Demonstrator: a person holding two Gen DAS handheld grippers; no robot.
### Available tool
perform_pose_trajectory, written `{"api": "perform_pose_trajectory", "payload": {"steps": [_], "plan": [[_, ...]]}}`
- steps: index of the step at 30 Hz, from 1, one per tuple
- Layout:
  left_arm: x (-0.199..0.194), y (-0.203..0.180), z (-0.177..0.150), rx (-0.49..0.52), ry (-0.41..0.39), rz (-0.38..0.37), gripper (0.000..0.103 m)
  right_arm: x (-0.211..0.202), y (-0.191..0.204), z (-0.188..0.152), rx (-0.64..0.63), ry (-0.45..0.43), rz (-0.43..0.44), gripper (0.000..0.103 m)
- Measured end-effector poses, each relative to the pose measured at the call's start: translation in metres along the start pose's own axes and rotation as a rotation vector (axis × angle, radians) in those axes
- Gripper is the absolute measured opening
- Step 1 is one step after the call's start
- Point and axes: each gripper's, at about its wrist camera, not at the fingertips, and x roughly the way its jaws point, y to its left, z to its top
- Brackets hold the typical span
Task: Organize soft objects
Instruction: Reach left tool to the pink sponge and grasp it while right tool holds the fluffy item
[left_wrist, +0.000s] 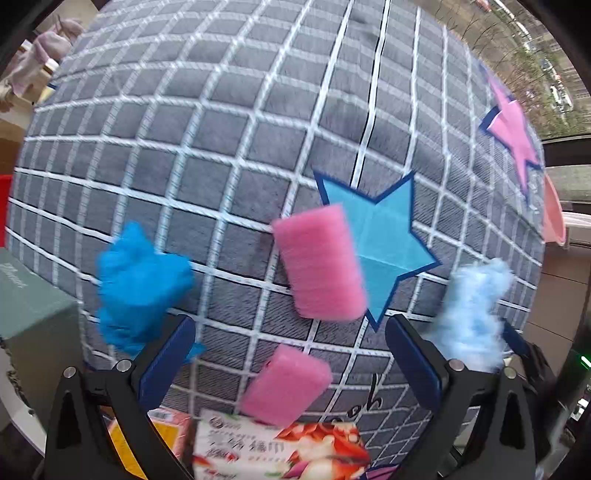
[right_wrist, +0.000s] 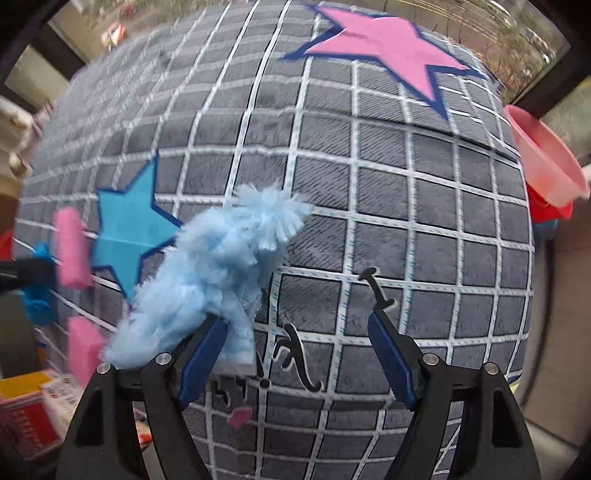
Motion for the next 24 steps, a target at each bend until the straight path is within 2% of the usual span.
{"api": "perform_pose_trajectory", "payload": {"steps": [6, 10, 11, 19, 20, 24], "plan": [[0.022, -0.009, 0.009, 0.0, -0.013, 0.026, 0.103, -0.023, 0.023, -0.012, 0.045, -0.056, 0.094, 0.079], [0.025, -0.02, 0.015, 0.001, -0.038, 0.031, 0.103, -0.037, 0.026, -0.008, 0.078, -0.09, 0.107, 0.079], [0.027, -0.023, 0.018, -0.005, -0.042, 0.033, 0.103, -0.037, 0.016, 0.001, 0.071, -0.102, 0.11, 0.079], [0.05, -0.024, 0.027, -0.089, -0.035, 0.057, 0.103, -0.033, 0.034, 0.029, -0.206, -0.157, 0.081, 0.079], [0.051, -0.026, 0.025, -0.085, -0.042, 0.062, 0.103, -0.036, 0.023, 0.024, -0.257, -0.154, 0.091, 0.079], [0.059, -0.036, 0.019, -0.107, -0.057, 0.091, 0.103, -0.023, 0.043, 0.021, -0.483, -0.154, 0.073, 0.079]]}}
